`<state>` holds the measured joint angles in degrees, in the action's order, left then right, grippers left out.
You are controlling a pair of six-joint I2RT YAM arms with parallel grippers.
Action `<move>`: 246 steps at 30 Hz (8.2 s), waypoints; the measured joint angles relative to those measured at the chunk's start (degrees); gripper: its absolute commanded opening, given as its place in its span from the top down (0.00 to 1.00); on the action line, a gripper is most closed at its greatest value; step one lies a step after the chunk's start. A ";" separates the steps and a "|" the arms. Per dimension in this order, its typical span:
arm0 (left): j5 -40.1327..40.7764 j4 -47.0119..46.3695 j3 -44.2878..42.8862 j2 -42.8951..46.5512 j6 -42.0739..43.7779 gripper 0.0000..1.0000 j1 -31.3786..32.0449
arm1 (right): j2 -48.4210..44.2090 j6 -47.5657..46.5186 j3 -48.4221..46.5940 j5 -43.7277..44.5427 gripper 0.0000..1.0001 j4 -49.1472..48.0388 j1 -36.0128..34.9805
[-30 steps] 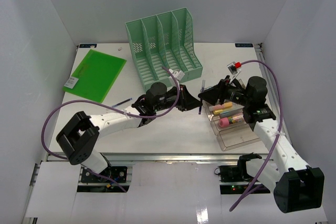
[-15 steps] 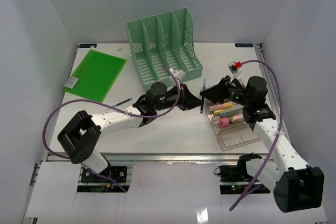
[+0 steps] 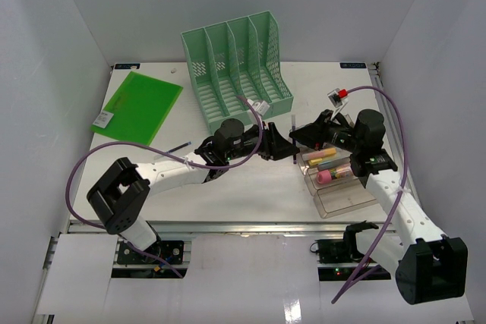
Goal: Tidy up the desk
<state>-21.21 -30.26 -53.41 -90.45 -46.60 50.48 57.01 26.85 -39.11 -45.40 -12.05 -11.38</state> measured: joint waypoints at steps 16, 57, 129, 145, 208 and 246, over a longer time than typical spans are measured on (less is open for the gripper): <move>4.95 19.17 8.28 26.68 16.82 0.02 -0.10 | -5.48 -50.49 -13.78 5.91 0.92 35.58 0.17; 41.43 53.80 16.07 42.68 35.02 0.02 -4.52 | -17.30 -119.79 1.40 29.32 0.30 70.67 0.44; -10.62 35.92 17.07 18.76 33.50 1.00 -44.59 | -2.60 -77.17 -5.82 -16.82 0.29 54.49 0.17; 2.13 -13.08 26.77 22.19 -0.32 1.00 -7.93 | 3.30 -19.39 -8.82 -8.97 0.23 22.37 -9.86; 36.61 40.80 20.01 55.39 36.24 0.02 0.48 | -15.62 -95.46 -0.56 35.92 0.92 68.51 -7.38; 36.04 52.22 19.00 46.82 25.12 0.02 -26.35 | 2.26 -89.00 -16.47 10.00 0.22 66.22 -7.03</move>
<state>14.83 21.96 -34.41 -43.64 -21.48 24.13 59.27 -62.14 -55.59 -35.40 54.18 -18.40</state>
